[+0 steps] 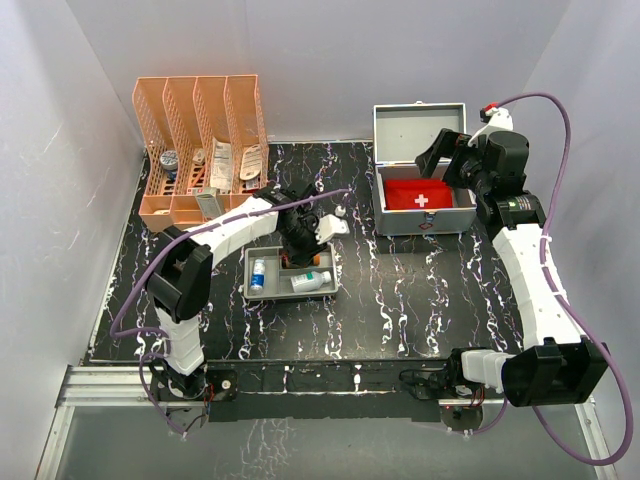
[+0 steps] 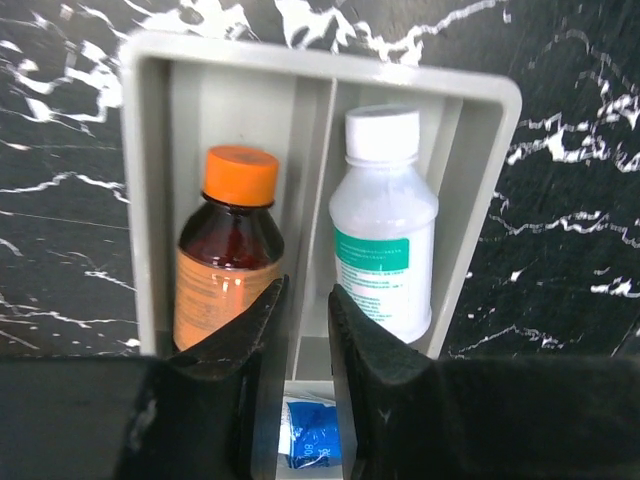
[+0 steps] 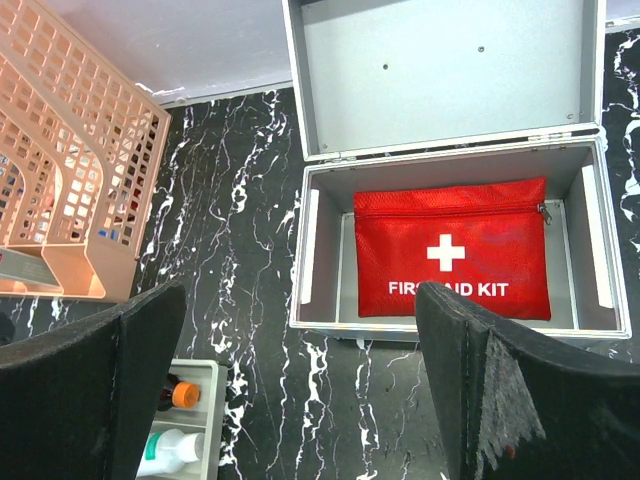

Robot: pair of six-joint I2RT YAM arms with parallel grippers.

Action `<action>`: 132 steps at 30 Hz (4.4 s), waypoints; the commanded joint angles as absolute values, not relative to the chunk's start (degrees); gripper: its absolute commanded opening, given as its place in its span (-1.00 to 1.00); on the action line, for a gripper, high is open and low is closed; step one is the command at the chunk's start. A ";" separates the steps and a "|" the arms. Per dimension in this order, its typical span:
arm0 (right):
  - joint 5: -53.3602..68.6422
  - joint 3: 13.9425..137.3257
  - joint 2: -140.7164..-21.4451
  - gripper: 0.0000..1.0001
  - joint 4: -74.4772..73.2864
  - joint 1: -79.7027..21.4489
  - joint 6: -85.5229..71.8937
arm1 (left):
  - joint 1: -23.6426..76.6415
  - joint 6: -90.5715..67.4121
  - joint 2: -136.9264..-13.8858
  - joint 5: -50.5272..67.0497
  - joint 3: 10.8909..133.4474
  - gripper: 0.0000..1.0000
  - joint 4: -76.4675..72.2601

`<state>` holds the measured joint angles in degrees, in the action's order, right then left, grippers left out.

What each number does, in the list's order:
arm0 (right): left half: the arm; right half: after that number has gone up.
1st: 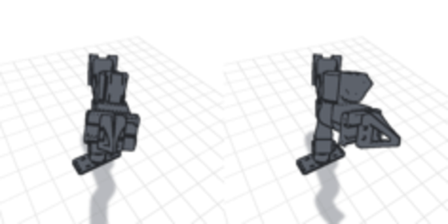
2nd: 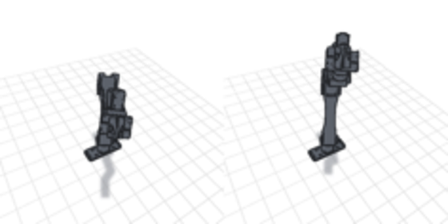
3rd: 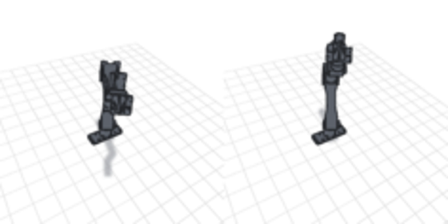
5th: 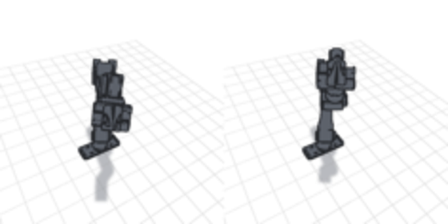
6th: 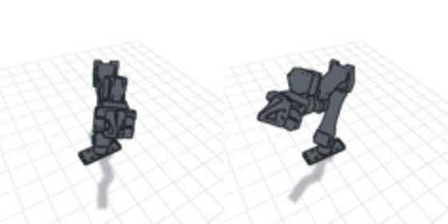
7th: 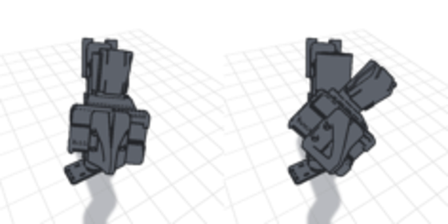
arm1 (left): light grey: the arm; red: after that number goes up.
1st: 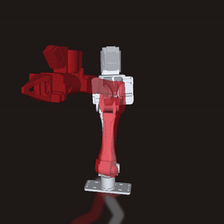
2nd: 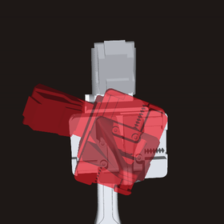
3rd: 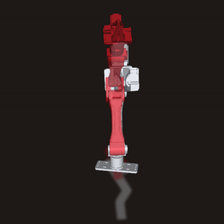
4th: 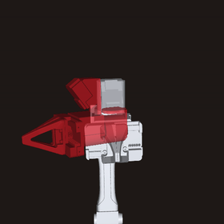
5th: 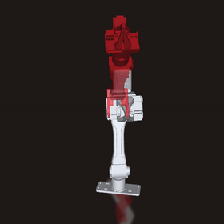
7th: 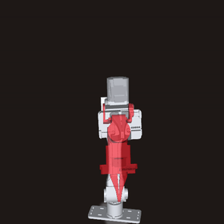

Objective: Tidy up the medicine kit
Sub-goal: Pick up the medicine box compartment at the center of the board, then move the medicine box to the center of the board.

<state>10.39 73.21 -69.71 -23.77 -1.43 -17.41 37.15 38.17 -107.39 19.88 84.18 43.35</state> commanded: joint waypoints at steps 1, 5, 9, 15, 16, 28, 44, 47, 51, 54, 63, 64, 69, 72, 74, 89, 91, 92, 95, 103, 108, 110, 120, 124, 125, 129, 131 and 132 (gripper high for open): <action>9.24 72.98 -67.65 0.97 -21.31 -1.23 -16.69 | 37.18 43.76 -104.35 22.00 80.79 -0.54 44.14; 9.12 72.29 -66.95 0.97 -21.11 -1.24 -16.92 | 37.21 46.90 -101.44 24.04 76.65 -0.39 42.79; 8.97 71.45 -66.29 0.97 -21.26 -1.23 -17.05 | 37.05 47.75 -99.96 24.22 74.56 -0.34 40.72; 8.49 70.32 -65.26 0.97 -21.41 -1.28 -17.09 | 35.55 48.94 -98.38 26.74 72.99 -0.32 38.84; 8.44 70.06 -65.10 0.97 -21.44 -1.24 -17.11 | 35.37 49.21 -98.09 27.13 72.77 -0.33 38.70; 7.30 67.37 -63.13 0.97 -21.69 -1.19 -17.79 | 34.08 50.57 -99.93 28.12 74.78 -0.35 41.37; 6.69 68.02 -62.62 0.97 -23.24 -1.14 -17.32 | 34.06 48.33 -104.74 26.38 76.56 -0.40 39.15; 6.47 68.12 -62.34 0.97 -23.51 -1.14 -17.08 | 34.01 48.21 -105.39 26.45 76.91 -0.41 39.52; 6.28 68.29 -62.20 0.97 -23.78 -1.14 -16.94 | 34.07 48.34 -105.52 26.51 76.69 -0.41 39.89; 6.24 68.29 -62.16 0.97 -23.95 -1.14 -16.95 | 34.06 47.73 -105.62 26.69 76.31 -0.41 39.99; 6.17 68.62 -61.46 0.97 -25.27 -1.14 -16.84 | 34.23 45.46 -106.57 26.46 73.29 -0.38 37.78; 6.15 68.72 -61.34 0.97 -25.47 -1.12 -16.79 | 34.26 45.44 -106.67 26.32 72.91 -0.37 37.33; 6.15 69.08 -60.96 0.97 -26.18 -1.14 -16.70 | 34.28 45.18 -107.82 25.15 71.92 -0.33 36.04; 6.16 69.28 -61.07 0.97 -26.41 -1.14 -16.59 | 34.29 44.93 -108.55 25.11 72.09 -0.32 36.46; 6.15 69.50 -61.24 0.97 -26.44 -1.14 -16.51 | 34.39 44.98 -109.03 25.29 72.29 -0.32 37.16; 5.13 72.47 -67.05 0.97 -25.53 -1.14 -15.23 | 34.68 44.74 -110.30 26.45 74.86 -1.00 43.79; 4.85 75.18 -70.88 0.97 -25.22 -1.14 -13.99 | 34.72 43.88 -109.81 26.49 75.18 -1.00 43.51; 4.35 76.69 -73.27 0.97 -25.43 -1.14 -13.05 | 34.65 43.41 -109.71 26.54 75.49 -1.00 43.53; 1.27 84.24 -82.78 0.97 -29.12 -1.14 -9.05 | 34.69 42.41 -110.02 26.43 76.65 -1.00 43.78; -6.82 101.47 -98.76 0.89 -38.50 1.93 -3.56 | 34.71 41.15 -108.66 26.08 76.66 -1.00 43.41; -6.90 102.16 -102.56 0.75 -40.97 6.61 -2.98 | 34.71 39.45 -107.85 26.61 75.97 -1.00 42.73; -7.75 100.58 -102.01 0.74 -40.25 7.18 -1.67 | 34.72 38.94 -107.42 26.82 75.50 -1.00 42.57; -11.79 92.36 -100.12 0.70 -36.86 7.66 0.70 | 34.74 37.84 -105.08 27.57 72.89 -1.00 41.90; -11.99 84.26 -95.55 0.68 -30.30 7.76 1.15 | 34.64 37.95 -104.56 27.56 72.60 -1.00 42.09; -11.90 82.28 -94.55 0.68 -27.80 7.78 1.42 | 34.71 37.94 -104.43 27.59 72.46 -1.00 42.10; -10.87 76.13 -91.73 0.67 -20.56 7.78 2.95 | 34.72 37.48 -104.03 27.59 72.21 -1.00 42.16; -10.44 73.91 -90.80 0.67 -16.98 7.82 3.93 | 34.67 37.15 -103.85 27.56 71.99 -1.00 42.19; -10.35 73.20 -90.65 0.66 -15.66 7.95 4.31 | 34.71 37.05 -103.71 27.59 71.85 -1.00 42.31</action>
